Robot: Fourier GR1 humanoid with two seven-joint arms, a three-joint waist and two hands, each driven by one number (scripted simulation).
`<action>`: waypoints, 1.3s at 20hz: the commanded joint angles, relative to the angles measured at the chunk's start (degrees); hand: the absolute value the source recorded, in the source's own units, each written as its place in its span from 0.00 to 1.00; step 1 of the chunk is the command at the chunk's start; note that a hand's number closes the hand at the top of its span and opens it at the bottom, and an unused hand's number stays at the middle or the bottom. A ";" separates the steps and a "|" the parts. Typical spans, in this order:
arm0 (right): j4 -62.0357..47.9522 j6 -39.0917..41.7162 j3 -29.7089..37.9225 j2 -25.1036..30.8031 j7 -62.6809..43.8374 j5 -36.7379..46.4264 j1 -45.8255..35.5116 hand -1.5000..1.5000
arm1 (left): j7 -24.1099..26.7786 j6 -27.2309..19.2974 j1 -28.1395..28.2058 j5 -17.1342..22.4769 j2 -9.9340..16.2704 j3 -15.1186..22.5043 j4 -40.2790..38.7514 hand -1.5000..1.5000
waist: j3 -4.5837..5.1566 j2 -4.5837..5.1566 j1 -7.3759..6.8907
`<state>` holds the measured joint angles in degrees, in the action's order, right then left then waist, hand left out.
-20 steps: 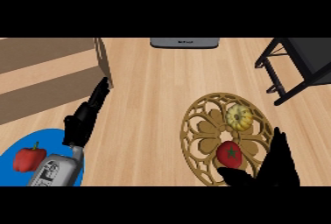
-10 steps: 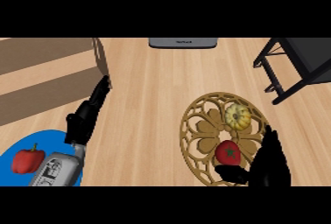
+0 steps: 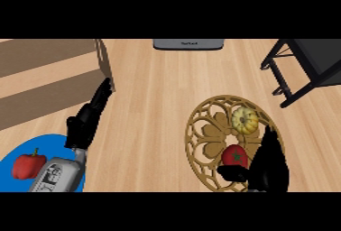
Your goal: Pick the tomato from the placemat and place it in the tiered shelf
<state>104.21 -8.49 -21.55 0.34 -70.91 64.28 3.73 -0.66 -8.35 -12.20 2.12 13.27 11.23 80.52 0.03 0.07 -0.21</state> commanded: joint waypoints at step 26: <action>11.62 10.58 -3.97 19.93 41.96 -23.89 4.33 1.00 | 2.18 1.56 1.93 -1.81 -1.97 -1.45 -0.35 0.50 | -0.10 -0.10 0.99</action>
<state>111.27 3.50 -28.06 16.72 -38.90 47.24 5.36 0.15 -7.23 -10.01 0.20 11.59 10.25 81.36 -0.07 -0.05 0.14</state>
